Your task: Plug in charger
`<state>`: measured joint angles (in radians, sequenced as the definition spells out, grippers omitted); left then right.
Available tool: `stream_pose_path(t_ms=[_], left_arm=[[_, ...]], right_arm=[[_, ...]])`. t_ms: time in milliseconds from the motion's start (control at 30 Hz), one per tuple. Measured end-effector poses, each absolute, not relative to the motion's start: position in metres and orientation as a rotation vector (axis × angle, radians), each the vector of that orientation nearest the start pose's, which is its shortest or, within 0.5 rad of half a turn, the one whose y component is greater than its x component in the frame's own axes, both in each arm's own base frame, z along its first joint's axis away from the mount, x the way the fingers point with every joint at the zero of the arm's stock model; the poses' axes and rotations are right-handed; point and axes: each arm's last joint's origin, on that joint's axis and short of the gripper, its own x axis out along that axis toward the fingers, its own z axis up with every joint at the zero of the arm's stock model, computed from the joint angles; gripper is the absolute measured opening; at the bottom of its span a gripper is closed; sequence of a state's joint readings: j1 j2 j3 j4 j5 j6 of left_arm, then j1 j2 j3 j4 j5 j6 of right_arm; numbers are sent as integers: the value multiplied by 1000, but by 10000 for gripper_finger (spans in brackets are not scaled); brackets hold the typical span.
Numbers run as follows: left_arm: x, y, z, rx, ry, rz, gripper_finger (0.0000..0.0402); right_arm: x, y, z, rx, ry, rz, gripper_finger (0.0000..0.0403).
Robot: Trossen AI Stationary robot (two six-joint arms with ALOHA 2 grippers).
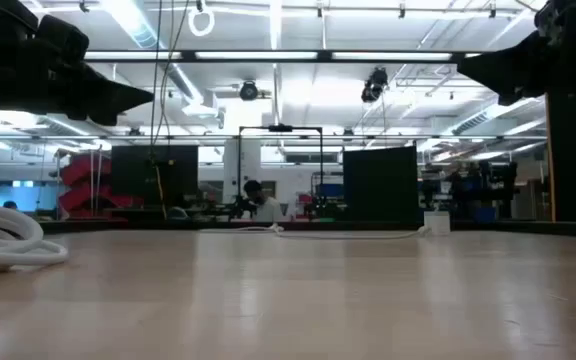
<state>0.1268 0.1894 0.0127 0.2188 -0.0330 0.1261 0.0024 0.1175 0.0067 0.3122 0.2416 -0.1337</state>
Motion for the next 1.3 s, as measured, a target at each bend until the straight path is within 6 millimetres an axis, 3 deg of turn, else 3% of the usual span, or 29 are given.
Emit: stream_pose_path(t_ms=[867, 1300], left_arm=[[108, 15, 173, 128, -32, 162, 1], [108, 15, 173, 128, -32, 162, 1]], right_arm=[[102, -7, 186, -108, -184, -252, 25], [102, -7, 186, -108, -184, -251, 40]])
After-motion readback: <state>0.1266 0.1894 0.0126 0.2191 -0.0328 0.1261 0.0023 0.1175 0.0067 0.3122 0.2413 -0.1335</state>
